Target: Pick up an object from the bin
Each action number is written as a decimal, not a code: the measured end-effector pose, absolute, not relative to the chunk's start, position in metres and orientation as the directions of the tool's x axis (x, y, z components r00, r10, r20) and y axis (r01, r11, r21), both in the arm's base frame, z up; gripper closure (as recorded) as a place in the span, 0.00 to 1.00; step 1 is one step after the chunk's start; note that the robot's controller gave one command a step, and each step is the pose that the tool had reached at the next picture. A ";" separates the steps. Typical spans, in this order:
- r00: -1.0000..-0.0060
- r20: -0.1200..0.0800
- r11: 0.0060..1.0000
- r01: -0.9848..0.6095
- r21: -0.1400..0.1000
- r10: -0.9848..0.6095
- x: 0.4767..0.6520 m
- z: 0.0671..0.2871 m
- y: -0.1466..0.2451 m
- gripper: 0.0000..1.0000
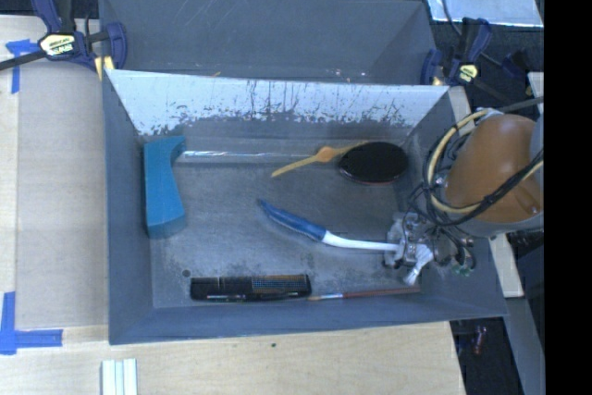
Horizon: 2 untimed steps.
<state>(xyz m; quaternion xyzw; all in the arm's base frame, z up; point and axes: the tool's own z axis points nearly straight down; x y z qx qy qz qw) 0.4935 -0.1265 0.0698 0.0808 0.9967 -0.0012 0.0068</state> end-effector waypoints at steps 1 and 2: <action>-0.987 -0.014 0.987 0.159 -0.001 0.159 0.494 0.070 -0.126 1.00; -0.987 -0.014 0.987 0.159 -0.001 0.159 0.494 0.070 -0.126 1.00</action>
Offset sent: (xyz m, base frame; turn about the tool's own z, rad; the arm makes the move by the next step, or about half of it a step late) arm 0.0000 0.0000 0.0000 0.0000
